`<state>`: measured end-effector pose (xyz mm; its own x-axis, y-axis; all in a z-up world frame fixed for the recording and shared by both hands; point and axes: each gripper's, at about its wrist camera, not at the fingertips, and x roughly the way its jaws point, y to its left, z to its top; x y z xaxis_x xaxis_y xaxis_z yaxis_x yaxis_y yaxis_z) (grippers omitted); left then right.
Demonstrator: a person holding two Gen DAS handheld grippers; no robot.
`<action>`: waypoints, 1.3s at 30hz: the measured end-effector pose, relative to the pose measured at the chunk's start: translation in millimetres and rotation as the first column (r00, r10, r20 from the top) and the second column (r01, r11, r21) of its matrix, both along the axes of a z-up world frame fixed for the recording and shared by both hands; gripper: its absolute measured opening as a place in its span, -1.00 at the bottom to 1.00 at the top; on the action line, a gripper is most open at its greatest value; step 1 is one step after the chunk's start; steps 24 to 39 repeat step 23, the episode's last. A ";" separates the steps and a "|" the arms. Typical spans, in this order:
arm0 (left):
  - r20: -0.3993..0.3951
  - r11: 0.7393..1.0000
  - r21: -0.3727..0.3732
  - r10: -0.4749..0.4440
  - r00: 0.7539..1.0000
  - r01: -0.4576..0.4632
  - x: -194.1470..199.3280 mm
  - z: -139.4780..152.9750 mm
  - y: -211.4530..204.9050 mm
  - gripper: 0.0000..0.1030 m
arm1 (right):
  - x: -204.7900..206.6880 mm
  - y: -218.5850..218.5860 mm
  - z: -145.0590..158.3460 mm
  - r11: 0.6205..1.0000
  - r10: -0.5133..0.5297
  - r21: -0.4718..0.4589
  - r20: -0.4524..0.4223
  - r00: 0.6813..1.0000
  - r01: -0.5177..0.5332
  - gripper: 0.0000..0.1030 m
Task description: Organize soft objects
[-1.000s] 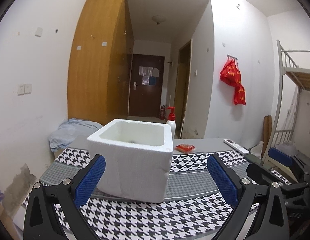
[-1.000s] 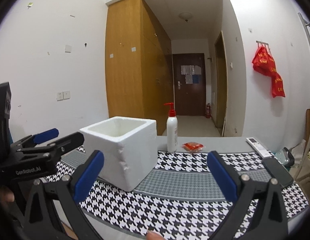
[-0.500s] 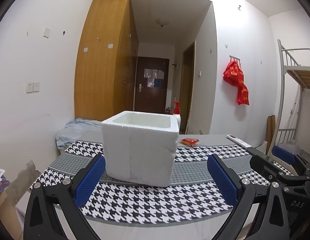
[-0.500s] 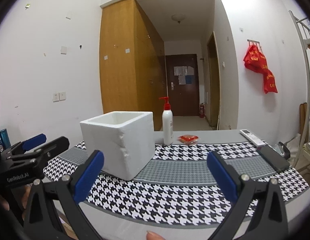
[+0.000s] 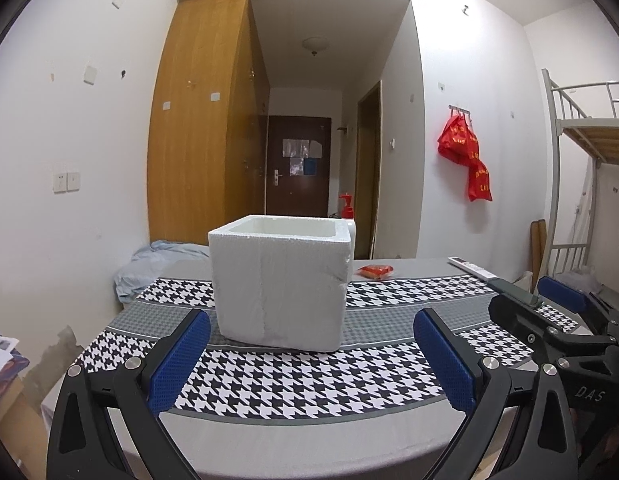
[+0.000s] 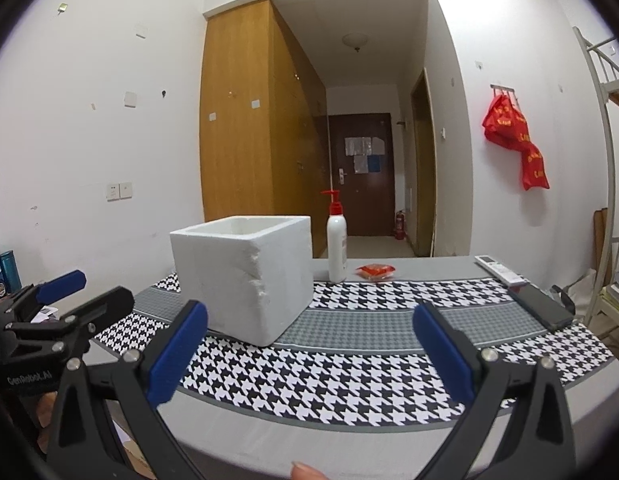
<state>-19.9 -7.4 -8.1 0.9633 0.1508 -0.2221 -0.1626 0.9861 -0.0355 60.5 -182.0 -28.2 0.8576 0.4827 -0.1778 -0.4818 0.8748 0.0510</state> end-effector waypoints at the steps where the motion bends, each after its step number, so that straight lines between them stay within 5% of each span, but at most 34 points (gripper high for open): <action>1: 0.000 1.000 -0.002 0.002 1.000 -0.002 -1.2 0.1 -0.1 0.98 | -1.9 -0.7 0.0 1.000 0.000 0.001 0.004 1.000 0.000 1.00; 39: 0.001 1.000 -0.003 0.001 1.000 -0.001 -8.5 1.3 -2.5 0.98 | -5.5 -4.5 -0.1 1.000 0.002 0.003 -0.018 1.000 -0.002 1.00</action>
